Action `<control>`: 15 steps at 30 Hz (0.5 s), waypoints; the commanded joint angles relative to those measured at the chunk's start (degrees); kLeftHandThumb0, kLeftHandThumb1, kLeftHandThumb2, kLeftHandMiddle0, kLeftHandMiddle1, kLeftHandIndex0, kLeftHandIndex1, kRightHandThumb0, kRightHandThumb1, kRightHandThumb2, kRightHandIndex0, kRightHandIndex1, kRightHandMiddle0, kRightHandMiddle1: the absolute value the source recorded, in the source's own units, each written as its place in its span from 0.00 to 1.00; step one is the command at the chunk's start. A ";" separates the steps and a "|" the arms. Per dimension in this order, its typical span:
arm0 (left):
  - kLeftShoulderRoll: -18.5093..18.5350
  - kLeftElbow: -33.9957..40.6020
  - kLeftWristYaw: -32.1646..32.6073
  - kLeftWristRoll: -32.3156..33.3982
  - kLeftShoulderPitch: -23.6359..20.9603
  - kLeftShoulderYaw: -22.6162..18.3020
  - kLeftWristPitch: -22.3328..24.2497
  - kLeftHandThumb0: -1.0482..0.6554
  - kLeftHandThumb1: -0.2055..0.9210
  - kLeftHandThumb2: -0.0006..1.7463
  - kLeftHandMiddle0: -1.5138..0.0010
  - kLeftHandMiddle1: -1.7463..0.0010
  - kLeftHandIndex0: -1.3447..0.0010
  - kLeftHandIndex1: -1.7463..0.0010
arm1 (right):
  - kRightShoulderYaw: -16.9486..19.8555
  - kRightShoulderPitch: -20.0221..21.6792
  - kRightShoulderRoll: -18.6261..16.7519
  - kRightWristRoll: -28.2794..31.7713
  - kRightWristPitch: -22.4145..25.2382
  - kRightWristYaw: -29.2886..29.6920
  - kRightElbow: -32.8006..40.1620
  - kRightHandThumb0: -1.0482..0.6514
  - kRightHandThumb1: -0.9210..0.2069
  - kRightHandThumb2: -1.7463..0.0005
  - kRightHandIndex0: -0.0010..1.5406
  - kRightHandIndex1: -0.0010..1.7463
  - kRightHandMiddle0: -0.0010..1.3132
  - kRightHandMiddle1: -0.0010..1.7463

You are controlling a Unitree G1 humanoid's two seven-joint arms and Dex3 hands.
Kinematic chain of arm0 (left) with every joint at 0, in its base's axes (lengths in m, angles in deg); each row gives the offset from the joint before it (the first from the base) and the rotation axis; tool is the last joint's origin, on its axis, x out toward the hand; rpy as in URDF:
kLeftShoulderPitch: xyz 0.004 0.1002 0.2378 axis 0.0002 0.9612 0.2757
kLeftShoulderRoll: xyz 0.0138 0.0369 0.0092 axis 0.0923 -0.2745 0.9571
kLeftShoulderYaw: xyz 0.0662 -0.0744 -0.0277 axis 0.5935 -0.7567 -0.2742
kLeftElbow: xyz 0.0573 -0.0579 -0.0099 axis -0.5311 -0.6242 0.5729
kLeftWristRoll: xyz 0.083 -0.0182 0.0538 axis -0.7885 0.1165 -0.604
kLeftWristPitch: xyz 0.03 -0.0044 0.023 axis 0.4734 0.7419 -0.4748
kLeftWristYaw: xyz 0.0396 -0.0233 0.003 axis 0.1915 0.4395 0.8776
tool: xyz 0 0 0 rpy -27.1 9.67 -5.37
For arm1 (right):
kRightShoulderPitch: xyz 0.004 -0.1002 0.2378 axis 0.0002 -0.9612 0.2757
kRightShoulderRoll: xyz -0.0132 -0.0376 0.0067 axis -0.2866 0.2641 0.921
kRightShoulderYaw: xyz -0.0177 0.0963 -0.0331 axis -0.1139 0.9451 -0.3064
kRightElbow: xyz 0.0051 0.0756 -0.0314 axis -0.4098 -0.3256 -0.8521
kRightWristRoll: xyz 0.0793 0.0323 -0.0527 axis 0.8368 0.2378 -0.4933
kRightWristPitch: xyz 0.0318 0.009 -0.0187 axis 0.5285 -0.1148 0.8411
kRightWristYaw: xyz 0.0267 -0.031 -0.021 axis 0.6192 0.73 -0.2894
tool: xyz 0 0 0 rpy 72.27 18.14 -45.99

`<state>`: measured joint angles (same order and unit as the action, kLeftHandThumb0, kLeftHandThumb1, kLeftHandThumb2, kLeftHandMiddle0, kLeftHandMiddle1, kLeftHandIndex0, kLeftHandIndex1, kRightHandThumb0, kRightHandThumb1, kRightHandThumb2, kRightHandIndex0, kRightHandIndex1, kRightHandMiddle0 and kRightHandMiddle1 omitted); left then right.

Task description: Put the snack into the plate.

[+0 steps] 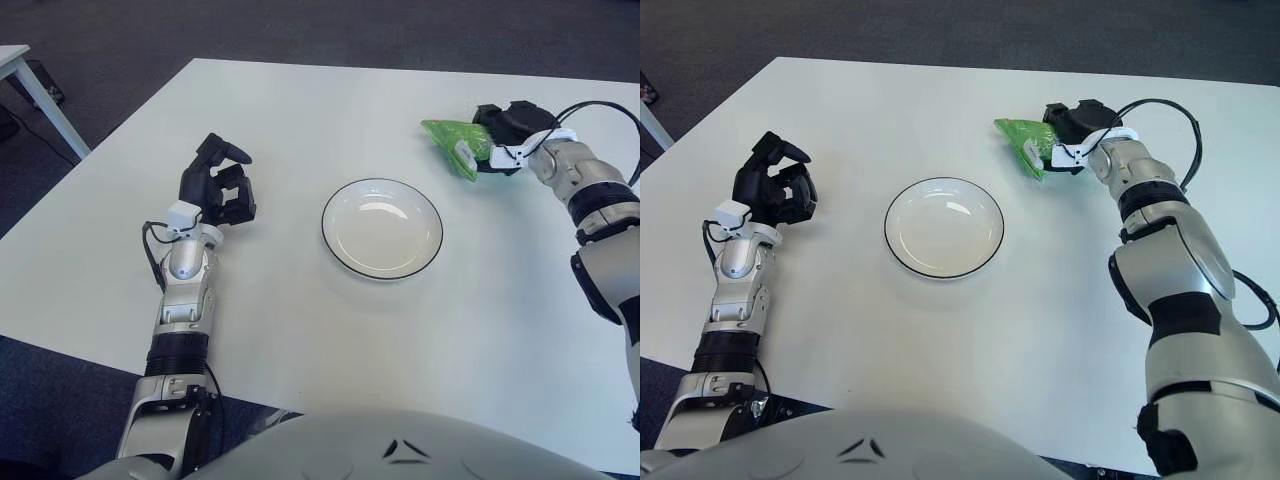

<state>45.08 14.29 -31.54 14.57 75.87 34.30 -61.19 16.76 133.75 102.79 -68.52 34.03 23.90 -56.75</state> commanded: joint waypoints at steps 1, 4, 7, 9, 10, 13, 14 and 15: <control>-5.10 -7.64 1.44 -0.76 12.59 1.38 0.12 0.36 0.57 0.67 0.28 0.00 0.62 0.00 | 3.03 -4.68 -0.60 2.91 -1.88 2.43 0.77 0.62 0.79 0.14 0.56 0.76 0.58 1.00; -5.11 -7.76 1.61 -0.88 12.45 1.41 0.22 0.36 0.57 0.66 0.28 0.00 0.62 0.00 | 3.36 -4.87 -1.13 3.03 -1.59 3.32 -0.09 0.62 0.79 0.14 0.58 0.74 0.58 1.00; -5.27 -8.10 2.01 -1.10 12.19 1.42 0.14 0.36 0.57 0.66 0.28 0.00 0.62 0.00 | 3.22 -4.99 -1.01 2.48 -1.67 5.10 -0.31 0.62 0.80 0.14 0.61 0.73 0.57 1.00; -5.38 -8.42 2.10 -1.10 11.99 1.47 -0.07 0.36 0.57 0.67 0.27 0.00 0.62 0.00 | 3.16 -5.04 -0.76 2.28 -1.90 6.49 0.06 0.62 0.81 0.13 0.61 0.74 0.56 1.00; -5.40 -8.50 2.02 -1.00 11.94 1.51 -0.11 0.36 0.57 0.67 0.27 0.00 0.62 0.00 | 3.20 -5.05 -0.76 2.22 -1.97 7.13 0.10 0.62 0.81 0.12 0.61 0.75 0.55 1.00; -5.47 -8.77 1.97 -0.90 11.72 1.61 -0.18 0.36 0.57 0.67 0.27 0.00 0.61 0.00 | 3.41 -4.90 -0.68 2.27 -2.25 7.80 0.14 0.62 0.84 0.09 0.61 0.80 0.54 1.00; -5.46 -8.88 1.81 -0.79 11.66 1.63 -0.23 0.36 0.57 0.67 0.26 0.00 0.61 0.00 | 3.80 -4.65 -0.42 2.69 -2.84 7.46 0.67 0.62 0.84 0.09 0.61 0.81 0.54 1.00; -5.48 -9.08 1.73 -0.75 11.52 1.65 -0.29 0.36 0.56 0.67 0.26 0.00 0.61 0.00 | 4.09 -4.46 -0.24 2.99 -3.25 7.23 1.00 0.62 0.84 0.08 0.61 0.83 0.54 1.00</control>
<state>45.08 13.92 -30.62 13.75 75.91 34.41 -61.19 20.22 131.93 102.81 -66.13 32.34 31.61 -56.39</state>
